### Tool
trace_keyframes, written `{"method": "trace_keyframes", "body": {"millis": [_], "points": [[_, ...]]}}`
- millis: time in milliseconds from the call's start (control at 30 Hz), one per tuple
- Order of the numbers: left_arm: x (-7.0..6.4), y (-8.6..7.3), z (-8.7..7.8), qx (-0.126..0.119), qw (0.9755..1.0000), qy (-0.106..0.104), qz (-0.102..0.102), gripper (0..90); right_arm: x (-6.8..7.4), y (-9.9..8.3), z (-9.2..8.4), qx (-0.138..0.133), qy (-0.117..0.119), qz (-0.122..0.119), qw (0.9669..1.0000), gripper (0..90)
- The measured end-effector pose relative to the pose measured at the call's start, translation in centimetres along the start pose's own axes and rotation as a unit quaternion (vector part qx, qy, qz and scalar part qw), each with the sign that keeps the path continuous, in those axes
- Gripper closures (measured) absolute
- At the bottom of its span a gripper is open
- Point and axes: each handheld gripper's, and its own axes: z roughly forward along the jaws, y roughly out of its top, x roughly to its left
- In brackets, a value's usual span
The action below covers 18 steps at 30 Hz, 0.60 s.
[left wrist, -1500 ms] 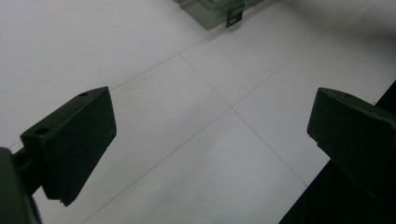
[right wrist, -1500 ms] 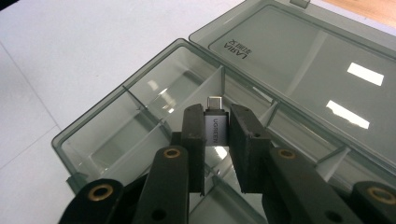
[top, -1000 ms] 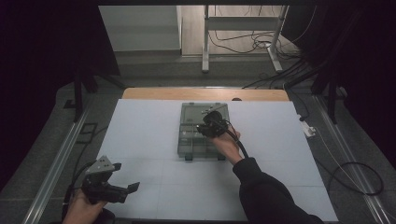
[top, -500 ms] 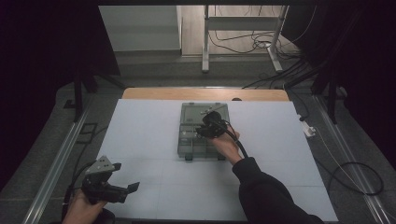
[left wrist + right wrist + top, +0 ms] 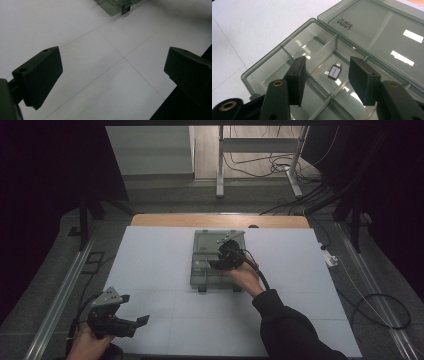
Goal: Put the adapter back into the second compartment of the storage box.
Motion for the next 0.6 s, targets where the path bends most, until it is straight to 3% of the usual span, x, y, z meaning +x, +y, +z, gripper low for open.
{"method": "trace_keyframes", "body": {"millis": [600], "points": [[0.0, 0.0, 0.0, 0.000, 1.0000, 0.000, -0.001, 2.4, 0.7, -0.6, -1.5, 0.007, 0.015, -0.009, 0.9998, 34.7]]}}
